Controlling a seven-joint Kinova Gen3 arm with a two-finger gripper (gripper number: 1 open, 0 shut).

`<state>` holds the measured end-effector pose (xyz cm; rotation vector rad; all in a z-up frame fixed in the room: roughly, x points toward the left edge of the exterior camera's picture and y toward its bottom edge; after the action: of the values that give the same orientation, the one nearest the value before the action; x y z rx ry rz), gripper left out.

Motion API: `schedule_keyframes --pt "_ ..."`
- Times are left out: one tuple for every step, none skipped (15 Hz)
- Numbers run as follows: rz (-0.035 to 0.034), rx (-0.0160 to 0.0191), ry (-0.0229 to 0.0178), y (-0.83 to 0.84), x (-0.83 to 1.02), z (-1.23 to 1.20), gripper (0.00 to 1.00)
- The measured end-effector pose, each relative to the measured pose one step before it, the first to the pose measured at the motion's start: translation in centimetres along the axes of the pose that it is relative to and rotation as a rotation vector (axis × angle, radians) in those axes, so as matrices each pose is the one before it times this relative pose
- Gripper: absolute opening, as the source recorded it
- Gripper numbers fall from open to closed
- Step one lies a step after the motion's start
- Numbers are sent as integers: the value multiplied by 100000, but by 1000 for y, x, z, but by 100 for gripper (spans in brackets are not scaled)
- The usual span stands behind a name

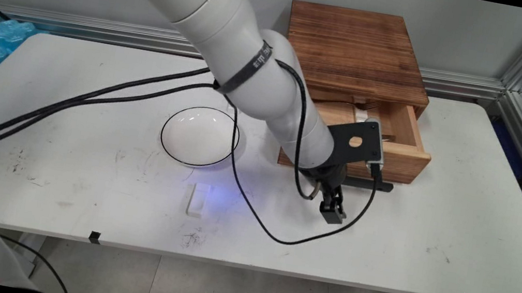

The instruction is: Open the drawer

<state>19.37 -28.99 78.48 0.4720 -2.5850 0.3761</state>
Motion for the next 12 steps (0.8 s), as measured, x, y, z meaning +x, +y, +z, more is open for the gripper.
schedule_keyframes --pt "299 -132 -127 274 18 -116 100" --pt "213 -105 -87 192 6 -83 100" --pt "329 -164 -135 280 9 -114 100" --pt "198 -124 -98 197 1 -79 100" --pt "297 -191 -131 289 -2 -119 100" --pt "350 -228 -141 339 -6 -145 100" --pt "327 -278 -165 347 -17 -149 100" --pt "291 -241 -141 293 -18 -126 100" --pt "209 -169 -95 202 -17 -91 100" --pt "271 -233 -132 286 -30 -138 100" --pt "335 -316 -171 358 -39 -163 100" --pt "294 -358 -147 362 -40 -167 100"
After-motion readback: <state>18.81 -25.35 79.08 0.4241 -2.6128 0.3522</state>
